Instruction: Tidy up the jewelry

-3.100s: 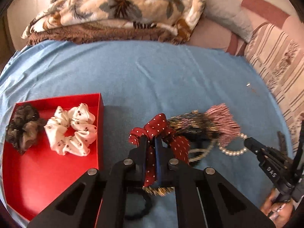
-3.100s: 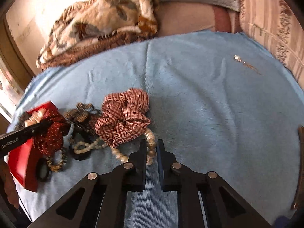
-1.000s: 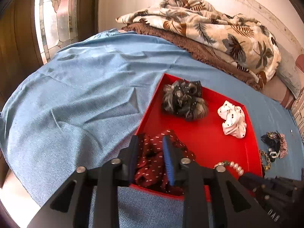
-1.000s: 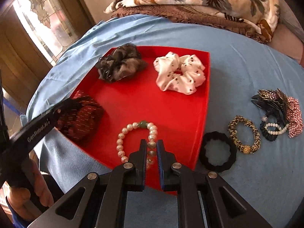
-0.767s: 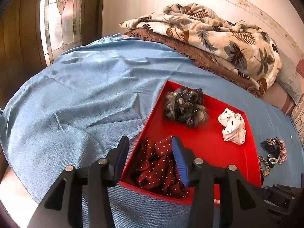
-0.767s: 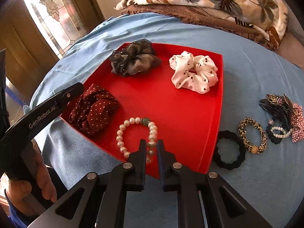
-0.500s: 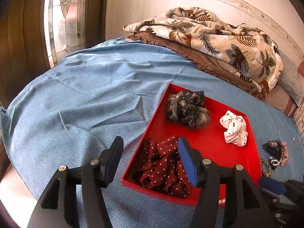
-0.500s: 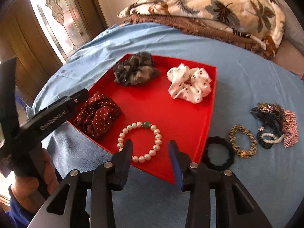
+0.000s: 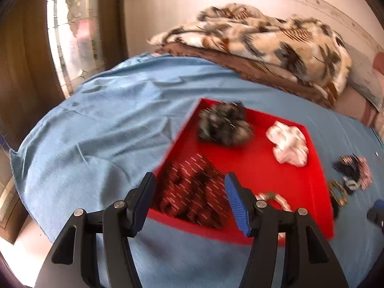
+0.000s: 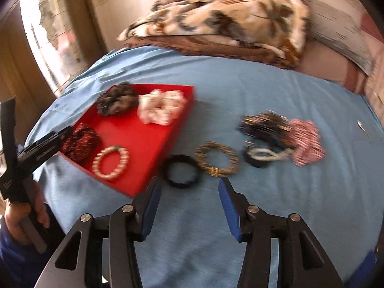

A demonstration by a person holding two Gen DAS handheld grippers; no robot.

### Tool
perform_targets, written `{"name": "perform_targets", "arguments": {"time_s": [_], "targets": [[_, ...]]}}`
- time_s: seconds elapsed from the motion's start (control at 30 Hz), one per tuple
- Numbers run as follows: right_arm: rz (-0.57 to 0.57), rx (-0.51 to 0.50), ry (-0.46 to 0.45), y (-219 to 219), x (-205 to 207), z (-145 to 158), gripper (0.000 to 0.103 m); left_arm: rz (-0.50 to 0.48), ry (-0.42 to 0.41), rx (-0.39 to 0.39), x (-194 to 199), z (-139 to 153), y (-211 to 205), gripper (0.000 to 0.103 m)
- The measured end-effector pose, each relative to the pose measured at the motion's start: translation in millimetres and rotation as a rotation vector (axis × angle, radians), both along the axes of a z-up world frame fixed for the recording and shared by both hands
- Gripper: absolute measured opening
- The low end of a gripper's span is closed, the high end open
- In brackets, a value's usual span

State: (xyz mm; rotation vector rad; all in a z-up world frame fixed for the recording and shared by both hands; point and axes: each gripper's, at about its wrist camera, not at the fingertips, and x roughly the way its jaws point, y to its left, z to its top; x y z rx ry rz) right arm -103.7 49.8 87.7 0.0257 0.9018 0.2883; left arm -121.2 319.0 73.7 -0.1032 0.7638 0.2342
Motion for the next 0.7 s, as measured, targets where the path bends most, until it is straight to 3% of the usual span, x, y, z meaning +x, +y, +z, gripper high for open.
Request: {"name": "perform_targets", "arguments": {"time_s": [0.1,0.4,0.57,0.7], "targets": [[-0.050,-0.004,-0.006,-29.1,0.1,-0.2,0.055,-0.062,0.020,0.014,-6.9,6.9,-20.7,0.059],[-0.167,0.032,-0.014,-94.8,-3.2,-6.2,0.058,-0.220,0.049,0.150,-15.3,28.2,-94.5,0.064],[-0.216,0.048,-0.011,-121.1,-2.1,-12.9,0.058,-0.291,0.061,0.223,-12.5,28.6,-131.1,0.065],[-0.251,0.058,-0.004,-139.7,3.2,-19.4,0.058,-0.327,0.081,0.234,-6.5,24.5,-148.5,0.065]]}}
